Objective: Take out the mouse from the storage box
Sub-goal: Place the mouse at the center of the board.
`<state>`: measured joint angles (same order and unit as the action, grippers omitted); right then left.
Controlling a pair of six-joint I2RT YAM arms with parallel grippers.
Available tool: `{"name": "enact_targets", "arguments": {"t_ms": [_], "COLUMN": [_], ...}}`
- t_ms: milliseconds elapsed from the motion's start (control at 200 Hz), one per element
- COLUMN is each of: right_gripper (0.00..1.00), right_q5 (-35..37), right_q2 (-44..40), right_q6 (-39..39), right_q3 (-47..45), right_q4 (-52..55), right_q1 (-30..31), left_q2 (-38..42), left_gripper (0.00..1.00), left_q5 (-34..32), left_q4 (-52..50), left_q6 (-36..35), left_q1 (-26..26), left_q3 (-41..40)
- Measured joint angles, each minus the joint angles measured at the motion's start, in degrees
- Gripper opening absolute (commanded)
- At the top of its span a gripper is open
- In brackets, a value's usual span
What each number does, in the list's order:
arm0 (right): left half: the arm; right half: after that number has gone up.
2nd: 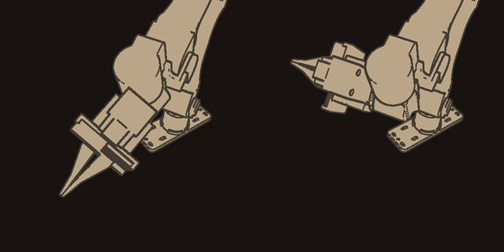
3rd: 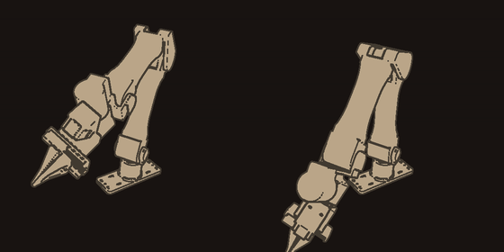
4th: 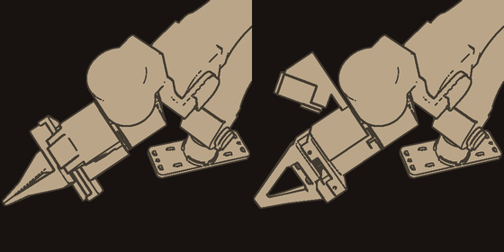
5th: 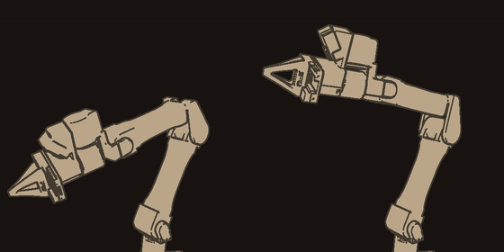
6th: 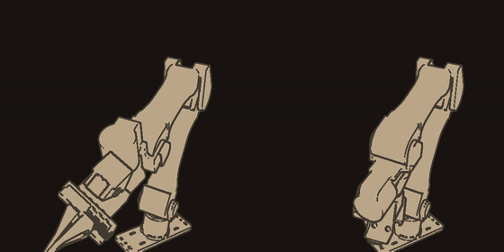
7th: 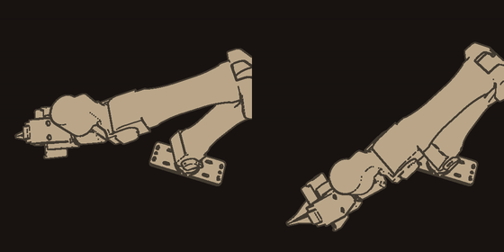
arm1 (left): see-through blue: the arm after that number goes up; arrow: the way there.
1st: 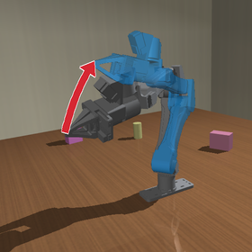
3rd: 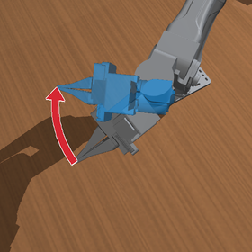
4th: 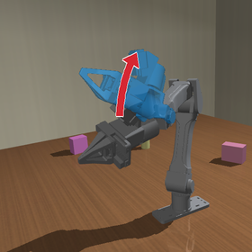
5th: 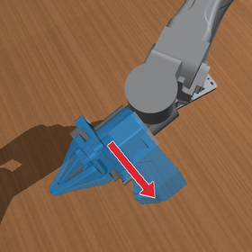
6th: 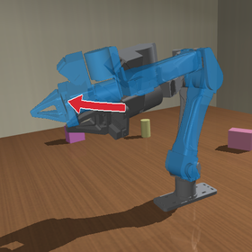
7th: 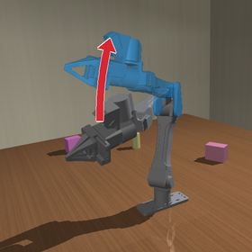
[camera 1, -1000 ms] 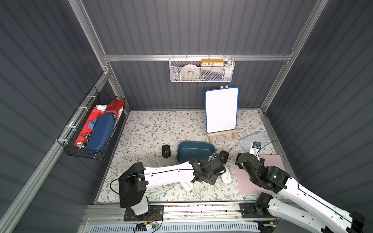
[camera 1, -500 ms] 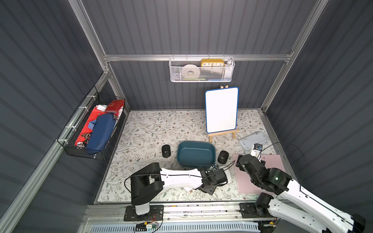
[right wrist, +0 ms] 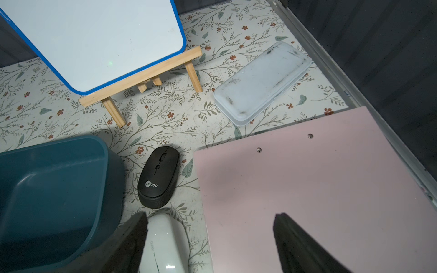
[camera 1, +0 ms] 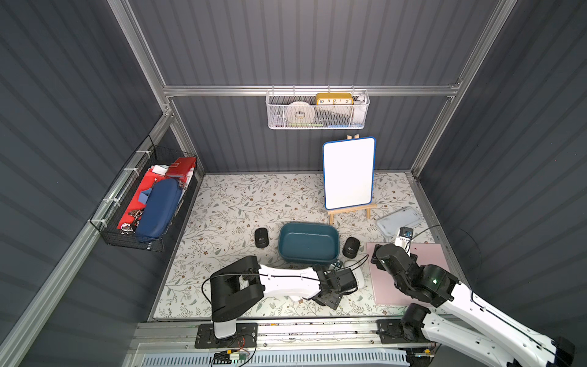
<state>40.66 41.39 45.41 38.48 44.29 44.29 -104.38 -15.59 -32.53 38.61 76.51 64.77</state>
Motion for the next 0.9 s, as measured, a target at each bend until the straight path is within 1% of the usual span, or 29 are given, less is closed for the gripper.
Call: {"name": "enact_targets", "arguments": {"t_ms": [130,190,340,435,545,640,780,901], "right_gripper": [0.87,0.87,0.87,0.88,0.89,0.92,0.99,0.99], "right_q5": [-0.2,-0.2,-0.2,-0.2,-0.2,-0.1,0.8,2.0], "right_q2": [0.2,0.3,0.4,0.6,0.7,0.7,1.3,2.2], "right_q6": [0.0,0.0,-0.4,-0.9,-1.6,-2.2,-3.2,-4.7], "right_q3": [0.0,0.0,0.0,0.1,0.3,1.2,2.4,3.3], "right_q4": [0.0,0.0,0.2,0.4,0.4,0.2,-0.7,-2.2], "right_q1": [0.0,0.0,0.0,0.0,0.0,0.0,0.0,-0.1], "left_q2": [1.9,4.0,13.9,20.7,27.7,33.7,40.8,45.3], "left_gripper": [0.95,0.99,0.99,0.99,0.99,1.0,0.99,1.0], "left_q5": [-1.3,-2.0,-4.7,-9.0,-16.7,-22.8,-32.0,-38.7], "left_q4": [-0.5,-0.6,-0.1,0.0,0.4,1.0,2.7,6.2], "left_q6": [0.4,0.5,1.0,2.6,4.9,6.2,6.3,4.3], "left_q1": [0.0,0.0,-0.1,-0.6,-2.0,-4.7,-12.9,-17.7], "left_q3": [-0.5,-0.8,-2.6,-2.7,-3.9,-6.5,-9.7,-12.0]}}
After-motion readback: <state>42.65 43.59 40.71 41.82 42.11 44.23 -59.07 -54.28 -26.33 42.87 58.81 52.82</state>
